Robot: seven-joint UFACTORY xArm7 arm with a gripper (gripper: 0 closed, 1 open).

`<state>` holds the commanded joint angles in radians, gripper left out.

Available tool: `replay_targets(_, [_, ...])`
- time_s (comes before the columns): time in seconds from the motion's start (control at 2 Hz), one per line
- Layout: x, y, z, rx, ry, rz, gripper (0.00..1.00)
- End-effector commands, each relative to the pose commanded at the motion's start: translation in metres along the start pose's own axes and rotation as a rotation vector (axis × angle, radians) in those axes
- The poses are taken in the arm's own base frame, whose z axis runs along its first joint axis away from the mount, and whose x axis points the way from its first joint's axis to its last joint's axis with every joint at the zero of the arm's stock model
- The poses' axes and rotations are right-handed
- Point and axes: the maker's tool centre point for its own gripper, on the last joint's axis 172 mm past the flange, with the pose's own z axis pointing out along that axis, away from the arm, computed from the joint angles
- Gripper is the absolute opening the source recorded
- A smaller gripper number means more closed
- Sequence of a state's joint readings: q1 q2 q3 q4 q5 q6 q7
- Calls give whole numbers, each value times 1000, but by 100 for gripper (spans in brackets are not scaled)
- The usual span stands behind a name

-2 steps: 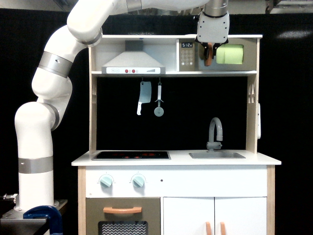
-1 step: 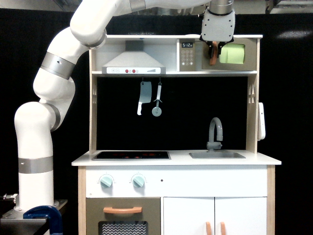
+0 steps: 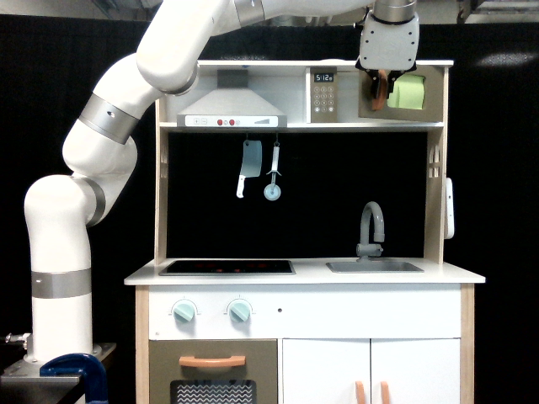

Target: Open the oven door

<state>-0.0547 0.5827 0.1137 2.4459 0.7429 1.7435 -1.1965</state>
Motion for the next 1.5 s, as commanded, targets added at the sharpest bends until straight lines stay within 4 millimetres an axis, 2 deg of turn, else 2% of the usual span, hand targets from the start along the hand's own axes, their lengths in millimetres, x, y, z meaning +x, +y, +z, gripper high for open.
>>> replay_targets(0.5, [-5,10,-5,0,0,0,0])
replay_targets(1.0, [-5,8,-3,0,0,0,100])
replay_targets(1.5, [-7,6,-4,0,0,0,100])
